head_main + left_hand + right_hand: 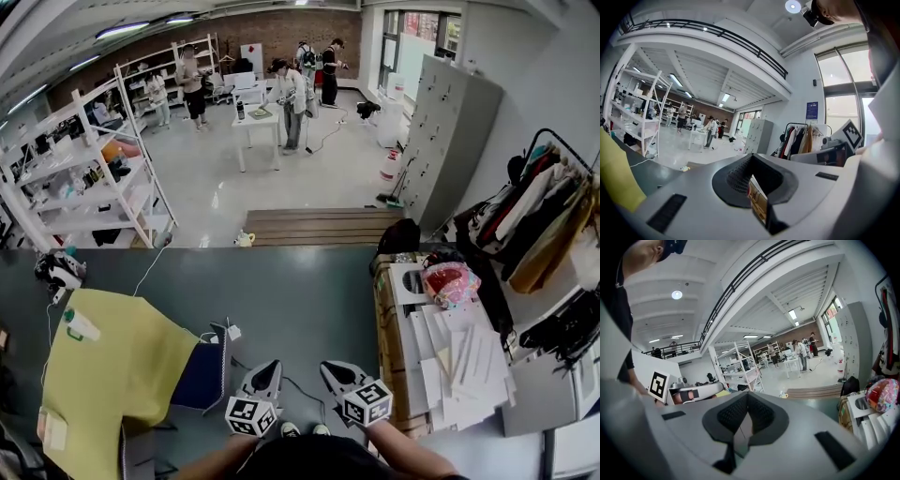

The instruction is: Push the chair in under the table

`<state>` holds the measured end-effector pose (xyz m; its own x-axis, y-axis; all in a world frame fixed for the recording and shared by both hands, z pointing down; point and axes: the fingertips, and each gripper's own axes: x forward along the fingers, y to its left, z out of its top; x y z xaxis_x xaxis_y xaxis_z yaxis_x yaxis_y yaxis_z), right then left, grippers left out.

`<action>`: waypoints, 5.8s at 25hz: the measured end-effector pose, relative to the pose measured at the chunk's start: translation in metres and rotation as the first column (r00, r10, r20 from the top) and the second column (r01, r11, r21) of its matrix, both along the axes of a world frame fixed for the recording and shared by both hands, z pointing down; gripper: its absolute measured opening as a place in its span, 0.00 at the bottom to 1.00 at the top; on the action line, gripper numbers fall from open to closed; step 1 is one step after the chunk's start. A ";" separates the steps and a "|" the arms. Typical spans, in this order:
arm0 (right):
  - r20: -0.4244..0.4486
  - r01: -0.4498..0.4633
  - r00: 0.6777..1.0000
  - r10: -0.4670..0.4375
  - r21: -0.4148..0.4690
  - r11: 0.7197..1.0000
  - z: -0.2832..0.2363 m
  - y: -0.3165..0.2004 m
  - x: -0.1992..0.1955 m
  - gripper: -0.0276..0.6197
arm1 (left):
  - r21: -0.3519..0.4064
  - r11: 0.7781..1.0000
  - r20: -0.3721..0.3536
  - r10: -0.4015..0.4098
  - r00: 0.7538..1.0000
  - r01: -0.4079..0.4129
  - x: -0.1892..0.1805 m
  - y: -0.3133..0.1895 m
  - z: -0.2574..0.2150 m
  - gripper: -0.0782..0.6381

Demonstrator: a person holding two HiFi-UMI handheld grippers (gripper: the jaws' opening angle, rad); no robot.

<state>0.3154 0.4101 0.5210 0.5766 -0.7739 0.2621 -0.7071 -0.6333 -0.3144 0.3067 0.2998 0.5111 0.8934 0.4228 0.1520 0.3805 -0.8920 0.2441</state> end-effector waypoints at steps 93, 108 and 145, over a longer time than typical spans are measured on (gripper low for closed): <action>-0.058 0.768 0.636 -0.770 -0.053 0.638 -0.011 -0.292 0.228 0.06 | 0.090 0.754 -0.143 -0.636 0.758 0.650 0.150 -0.213 -0.014 0.12; -0.078 0.930 0.348 -0.934 -0.096 0.355 -0.006 -0.379 0.091 0.06 | 0.045 0.501 -0.079 -0.861 0.503 0.864 0.010 -0.278 0.006 0.12; -0.030 0.999 -0.021 -0.999 -0.032 -0.021 0.015 -0.431 0.117 0.06 | 0.004 0.179 0.020 -0.984 0.179 0.984 0.033 -0.294 0.014 0.12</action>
